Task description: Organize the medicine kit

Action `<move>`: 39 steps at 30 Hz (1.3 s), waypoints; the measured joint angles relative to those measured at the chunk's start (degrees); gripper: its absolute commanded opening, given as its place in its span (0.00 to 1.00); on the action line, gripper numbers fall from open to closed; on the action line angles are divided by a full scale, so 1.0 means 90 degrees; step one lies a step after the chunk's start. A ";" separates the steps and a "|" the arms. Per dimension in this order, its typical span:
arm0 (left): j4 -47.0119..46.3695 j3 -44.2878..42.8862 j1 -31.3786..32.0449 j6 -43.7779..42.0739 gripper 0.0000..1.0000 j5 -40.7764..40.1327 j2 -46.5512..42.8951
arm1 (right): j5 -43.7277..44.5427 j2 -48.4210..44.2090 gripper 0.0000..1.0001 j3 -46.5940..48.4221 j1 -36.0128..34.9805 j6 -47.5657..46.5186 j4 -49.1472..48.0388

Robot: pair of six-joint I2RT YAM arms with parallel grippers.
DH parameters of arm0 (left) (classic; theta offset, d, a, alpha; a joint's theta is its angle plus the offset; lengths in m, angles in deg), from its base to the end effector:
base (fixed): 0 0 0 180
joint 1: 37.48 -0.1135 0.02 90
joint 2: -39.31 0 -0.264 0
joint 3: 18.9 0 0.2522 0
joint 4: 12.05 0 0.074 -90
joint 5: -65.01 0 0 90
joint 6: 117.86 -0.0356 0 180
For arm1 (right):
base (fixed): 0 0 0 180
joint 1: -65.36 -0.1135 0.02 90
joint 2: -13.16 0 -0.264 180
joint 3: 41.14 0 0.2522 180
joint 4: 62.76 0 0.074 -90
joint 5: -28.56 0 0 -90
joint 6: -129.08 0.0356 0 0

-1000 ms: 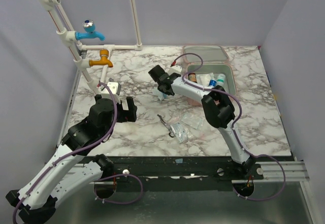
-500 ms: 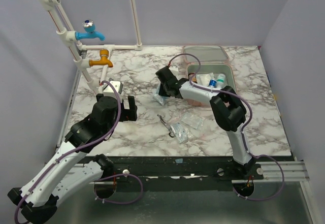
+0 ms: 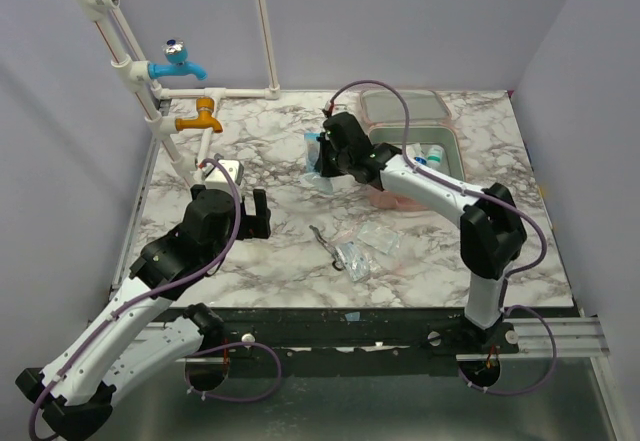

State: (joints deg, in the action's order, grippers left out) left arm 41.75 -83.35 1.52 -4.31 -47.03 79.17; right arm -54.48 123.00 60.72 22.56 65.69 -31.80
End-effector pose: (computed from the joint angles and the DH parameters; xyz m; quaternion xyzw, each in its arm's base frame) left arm 0.1173 -0.0778 0.3354 0.0180 0.8520 -0.1169 0.5101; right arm 0.3290 0.2988 0.2581 -0.1009 0.8954 0.1999 0.3848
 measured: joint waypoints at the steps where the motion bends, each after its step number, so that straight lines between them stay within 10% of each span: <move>1: 0.0000 0.0000 0.0000 0.0000 0.99 0.0000 0.0002 | 0.0053 -0.0129 0.01 0.0000 0.0000 -0.0109 0.0039; 16: 0.0000 0.0000 -0.0005 0.0000 0.99 0.0002 0.0036 | 0.1792 -0.1022 0.01 -0.0100 0.0444 0.0185 0.0991; 39: 0.0000 0.0017 -0.0007 0.0000 0.98 0.0002 0.0107 | 0.2977 -0.0602 0.01 -0.0440 0.1889 0.5258 0.2249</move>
State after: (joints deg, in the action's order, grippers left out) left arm 41.75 -83.20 1.46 -4.31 -47.01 80.13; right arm -27.69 117.58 56.76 39.56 113.01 -11.56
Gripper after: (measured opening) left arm 0.985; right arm 0.037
